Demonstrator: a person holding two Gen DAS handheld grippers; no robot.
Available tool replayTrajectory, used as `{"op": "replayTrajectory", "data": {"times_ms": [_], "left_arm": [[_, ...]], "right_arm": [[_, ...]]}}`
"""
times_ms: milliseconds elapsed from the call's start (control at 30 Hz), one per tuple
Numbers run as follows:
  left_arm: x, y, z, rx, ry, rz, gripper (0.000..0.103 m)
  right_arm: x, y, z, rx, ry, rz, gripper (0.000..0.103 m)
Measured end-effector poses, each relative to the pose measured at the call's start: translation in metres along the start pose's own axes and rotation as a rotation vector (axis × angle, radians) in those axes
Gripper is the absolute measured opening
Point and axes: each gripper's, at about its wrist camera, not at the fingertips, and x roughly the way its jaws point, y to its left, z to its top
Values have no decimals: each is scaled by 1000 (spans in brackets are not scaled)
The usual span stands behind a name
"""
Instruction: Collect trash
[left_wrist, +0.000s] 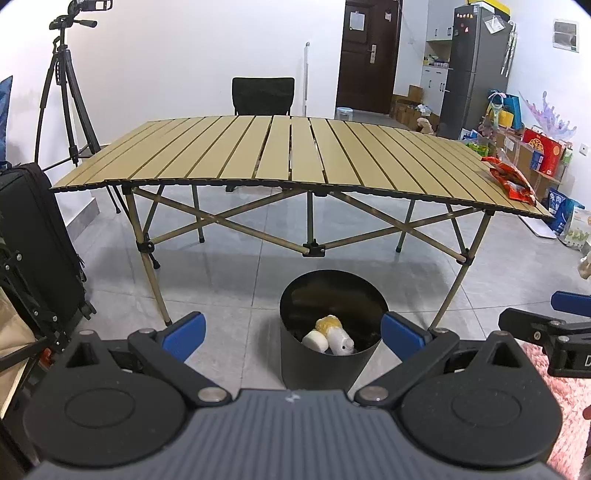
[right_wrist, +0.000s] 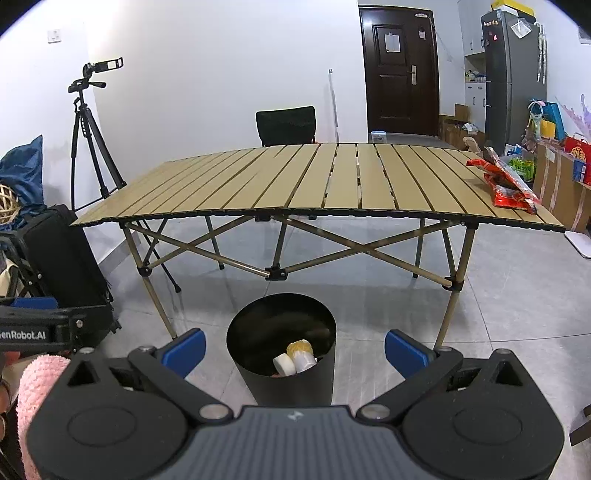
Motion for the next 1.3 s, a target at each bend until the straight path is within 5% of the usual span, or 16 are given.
{"op": "replayTrajectory", "data": {"times_ms": [1300], "left_arm": [[-11,3,1,13,-20,-1,103]], "right_arm": [[-10,6,-3,-10,-20,7,103]]}}
